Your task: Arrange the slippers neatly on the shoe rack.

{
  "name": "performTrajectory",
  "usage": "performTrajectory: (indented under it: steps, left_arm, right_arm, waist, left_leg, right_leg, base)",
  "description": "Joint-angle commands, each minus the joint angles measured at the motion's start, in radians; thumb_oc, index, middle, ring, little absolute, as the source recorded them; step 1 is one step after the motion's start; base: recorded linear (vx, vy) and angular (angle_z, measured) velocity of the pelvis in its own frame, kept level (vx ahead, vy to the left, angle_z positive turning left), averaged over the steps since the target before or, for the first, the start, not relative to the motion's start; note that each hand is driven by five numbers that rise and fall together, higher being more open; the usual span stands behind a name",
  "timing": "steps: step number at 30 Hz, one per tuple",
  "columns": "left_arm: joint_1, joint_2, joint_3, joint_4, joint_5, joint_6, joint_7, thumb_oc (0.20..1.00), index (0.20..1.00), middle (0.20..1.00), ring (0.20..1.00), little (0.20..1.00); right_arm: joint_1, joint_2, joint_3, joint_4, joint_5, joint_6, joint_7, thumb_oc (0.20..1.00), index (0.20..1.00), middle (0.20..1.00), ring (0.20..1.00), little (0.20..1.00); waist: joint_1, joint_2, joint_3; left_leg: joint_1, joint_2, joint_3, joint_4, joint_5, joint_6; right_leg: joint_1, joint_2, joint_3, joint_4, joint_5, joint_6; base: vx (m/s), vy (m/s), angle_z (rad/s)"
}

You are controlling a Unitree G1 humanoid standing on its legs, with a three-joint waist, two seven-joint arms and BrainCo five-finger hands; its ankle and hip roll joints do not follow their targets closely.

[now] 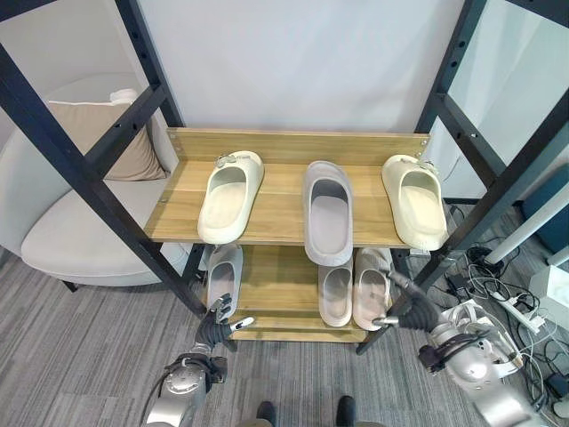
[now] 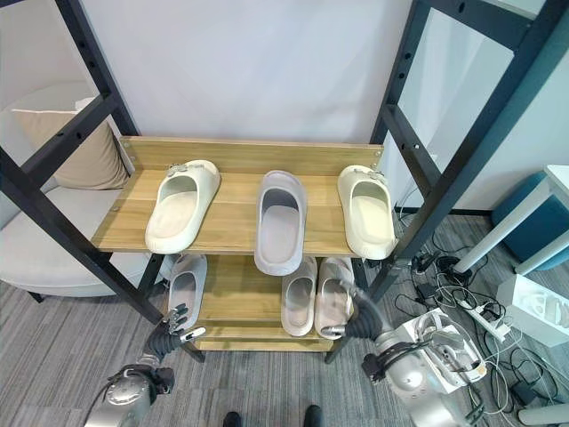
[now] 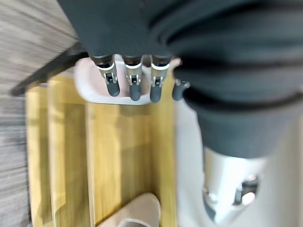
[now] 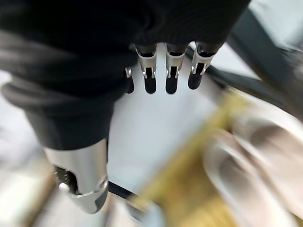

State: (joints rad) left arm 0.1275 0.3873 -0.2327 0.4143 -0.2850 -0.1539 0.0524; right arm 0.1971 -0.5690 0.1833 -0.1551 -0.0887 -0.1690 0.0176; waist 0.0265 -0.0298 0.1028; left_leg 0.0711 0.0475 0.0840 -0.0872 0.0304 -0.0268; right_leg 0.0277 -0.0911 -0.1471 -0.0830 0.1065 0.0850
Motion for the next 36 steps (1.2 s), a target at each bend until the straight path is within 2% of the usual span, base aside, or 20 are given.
performTrajectory:
  steps: [1, 5, 7, 10, 15, 20, 26, 36]
  left_arm:
    - [-0.069, 0.006, 0.023, 0.017, 0.046, -0.056, -0.030, 1.000, 1.000, 1.000, 1.000, 1.000]
    - [-0.078, -0.005, 0.012, 0.016, 0.049, -0.058, -0.033, 1.000, 1.000, 1.000, 1.000, 1.000]
    - [-0.087, -0.012, -0.008, -0.009, 0.047, -0.061, -0.032, 1.000, 1.000, 1.000, 1.000, 1.000]
    - [-0.101, -0.020, -0.029, -0.023, 0.043, -0.063, -0.030, 1.000, 1.000, 1.000, 1.000, 1.000]
    - [-0.139, -0.035, -0.077, -0.028, 0.040, -0.063, -0.018, 1.000, 1.000, 1.000, 1.000, 1.000]
    - [-0.169, -0.045, -0.105, -0.029, 0.011, -0.058, -0.011, 1.000, 1.000, 1.000, 1.000, 1.000]
    - [-0.159, -0.042, -0.123, -0.017, -0.010, -0.048, -0.015, 1.000, 1.000, 1.000, 1.000, 1.000]
    - [-0.154, -0.025, -0.118, -0.017, -0.013, -0.040, -0.005, 1.000, 1.000, 1.000, 1.000, 1.000]
  right_arm:
    - [-0.056, 0.009, 0.016, -0.035, 0.155, -0.069, 0.066, 1.000, 1.000, 1.000, 1.000, 1.000]
    - [-0.082, 0.014, 0.006, -0.110, 0.226, -0.081, 0.083, 1.000, 1.000, 1.000, 1.000, 1.000]
    - [-0.168, 0.020, -0.022, -0.175, 0.222, -0.094, 0.044, 1.000, 1.000, 1.000, 1.000, 1.000]
    - [-0.249, 0.030, -0.034, -0.154, 0.171, -0.092, -0.015, 1.000, 1.000, 1.000, 1.000, 1.000]
    - [-0.398, 0.032, -0.011, 0.003, -0.029, -0.046, -0.163, 1.000, 1.000, 1.000, 1.000, 1.000]
    - [-0.562, 0.028, 0.078, 0.202, -0.175, 0.037, -0.226, 1.000, 1.000, 1.000, 1.000, 1.000]
    - [-0.659, 0.067, 0.119, 0.362, -0.175, 0.082, -0.273, 1.000, 1.000, 1.000, 1.000, 1.000]
    - [-0.799, 0.106, 0.138, 0.456, -0.219, 0.133, -0.345, 1.000, 1.000, 1.000, 1.000, 1.000]
  waist:
    - [-0.009, -0.030, 0.002]
    - [-0.011, -0.029, -0.008]
    - [-0.012, -0.025, -0.022]
    - [-0.007, -0.024, -0.029]
    - [0.015, -0.024, -0.038]
    - [0.046, -0.029, -0.036]
    - [0.082, -0.037, -0.026]
    - [0.120, -0.048, -0.019]
  left_leg:
    - [-0.005, 0.025, 0.018, 0.015, -0.042, -0.020]
    - [-0.003, 0.024, 0.022, 0.013, -0.044, -0.020]
    - [0.001, 0.021, 0.024, 0.010, -0.049, -0.017]
    - [0.003, 0.019, 0.025, 0.009, -0.052, -0.014]
    - [0.006, 0.013, 0.011, 0.007, -0.055, -0.007]
    - [0.005, 0.005, -0.007, 0.008, -0.058, -0.001]
    - [-0.002, -0.006, -0.027, 0.014, -0.062, 0.005]
    - [-0.020, -0.021, -0.038, 0.024, -0.072, 0.015]
  right_leg:
    - [0.069, -0.052, 0.002, 0.044, -0.136, 0.080]
    - [0.068, -0.053, 0.006, 0.045, -0.134, 0.081]
    - [0.067, -0.055, 0.011, 0.041, -0.130, 0.083]
    - [0.068, -0.056, 0.011, 0.040, -0.128, 0.084]
    - [0.073, -0.059, 0.004, 0.042, -0.128, 0.083]
    - [0.079, -0.062, -0.008, 0.043, -0.128, 0.082]
    - [0.086, -0.071, -0.026, 0.045, -0.129, 0.083]
    - [0.082, -0.082, -0.038, 0.039, -0.123, 0.090]
  base:
    - [-0.01, 0.008, -0.15]
    - [0.00, 0.003, -0.04]
    - [0.00, 0.000, 0.00]
    - [0.00, 0.000, 0.00]
    - [0.00, 0.002, 0.01]
    - [0.01, 0.009, 0.04]
    - [0.02, 0.026, 0.12]
    - [0.02, 0.033, 0.07]
